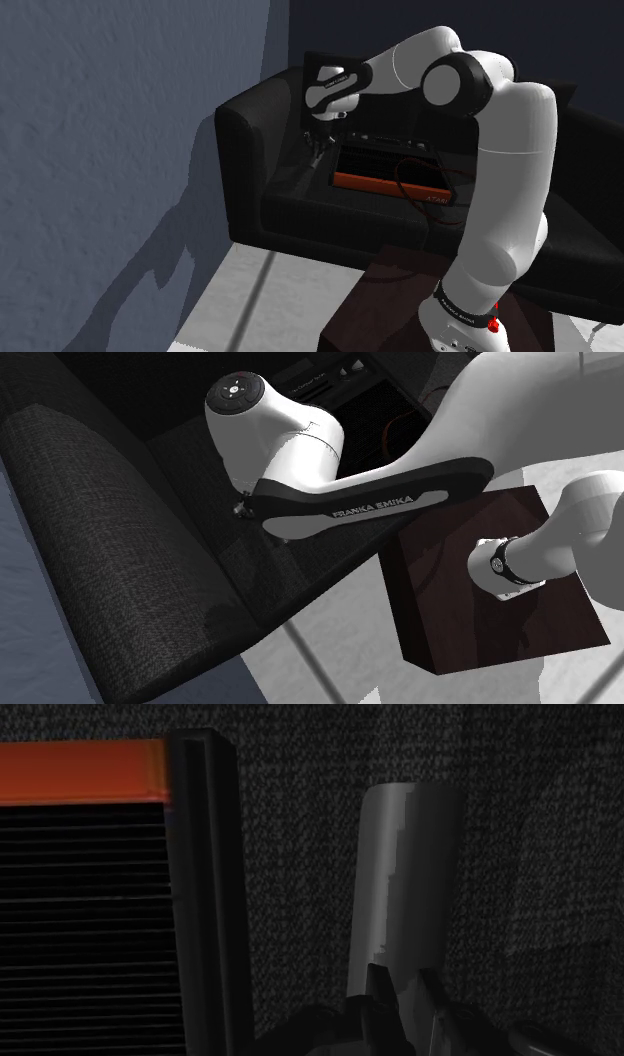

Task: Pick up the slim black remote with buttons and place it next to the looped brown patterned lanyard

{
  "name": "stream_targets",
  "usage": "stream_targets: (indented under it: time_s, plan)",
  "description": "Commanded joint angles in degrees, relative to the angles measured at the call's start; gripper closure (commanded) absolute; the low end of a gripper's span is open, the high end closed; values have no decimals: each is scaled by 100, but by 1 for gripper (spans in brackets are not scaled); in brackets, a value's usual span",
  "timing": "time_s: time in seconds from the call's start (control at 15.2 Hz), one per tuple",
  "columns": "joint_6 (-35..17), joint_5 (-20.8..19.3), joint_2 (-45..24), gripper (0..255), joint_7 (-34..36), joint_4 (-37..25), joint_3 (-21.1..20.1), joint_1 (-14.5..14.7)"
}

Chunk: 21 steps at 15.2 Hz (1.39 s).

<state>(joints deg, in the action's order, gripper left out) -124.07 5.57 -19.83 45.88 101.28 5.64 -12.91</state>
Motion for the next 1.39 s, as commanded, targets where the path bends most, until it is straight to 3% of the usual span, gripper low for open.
stream_targets:
  time_s: [0.0, 1.32]
  plan:
    - [127, -13, 60, 255, 11, -65, 5, 1]
    - [1527, -100, 429, 255, 118, -1102, 34, 0]
